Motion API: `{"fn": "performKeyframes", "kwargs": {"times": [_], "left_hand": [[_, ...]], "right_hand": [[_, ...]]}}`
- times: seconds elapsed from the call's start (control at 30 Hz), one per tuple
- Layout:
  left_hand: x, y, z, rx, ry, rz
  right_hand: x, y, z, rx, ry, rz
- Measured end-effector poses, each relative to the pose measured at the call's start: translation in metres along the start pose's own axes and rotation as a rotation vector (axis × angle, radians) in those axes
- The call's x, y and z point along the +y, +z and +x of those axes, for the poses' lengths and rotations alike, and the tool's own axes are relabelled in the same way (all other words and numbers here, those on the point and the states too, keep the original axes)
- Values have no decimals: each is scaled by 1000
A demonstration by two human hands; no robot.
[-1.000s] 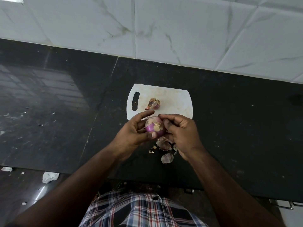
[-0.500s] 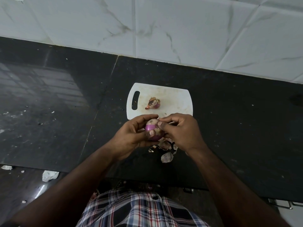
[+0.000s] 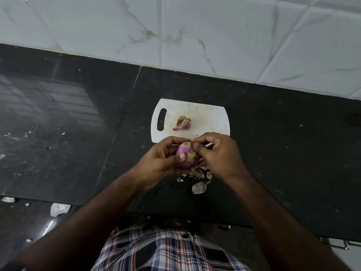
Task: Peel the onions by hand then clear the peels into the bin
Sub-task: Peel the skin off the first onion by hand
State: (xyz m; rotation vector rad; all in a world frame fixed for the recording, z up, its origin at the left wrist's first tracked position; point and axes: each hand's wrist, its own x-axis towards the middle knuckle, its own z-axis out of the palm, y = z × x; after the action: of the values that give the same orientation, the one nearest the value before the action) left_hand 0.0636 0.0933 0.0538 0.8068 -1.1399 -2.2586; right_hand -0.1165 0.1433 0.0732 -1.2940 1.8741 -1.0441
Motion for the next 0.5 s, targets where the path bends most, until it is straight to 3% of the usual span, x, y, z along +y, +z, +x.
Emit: {"fn": "performKeyframes", "kwargs": {"times": [0.1,0.2,0.3,0.5], "left_hand": [[1,2,0,-27,-11,-24],[0,1,1,10,-16,-75],[-1,-1,3,52,-7,-132],[-2,4,6,136,42,-59]], "right_hand": [[-3,-4,0,56,26,-30],[-9,-8,-6,-44,106,202],[-10,-8,-13,-86,66,101],[-16,8,-22,154,-128,-145]]}}
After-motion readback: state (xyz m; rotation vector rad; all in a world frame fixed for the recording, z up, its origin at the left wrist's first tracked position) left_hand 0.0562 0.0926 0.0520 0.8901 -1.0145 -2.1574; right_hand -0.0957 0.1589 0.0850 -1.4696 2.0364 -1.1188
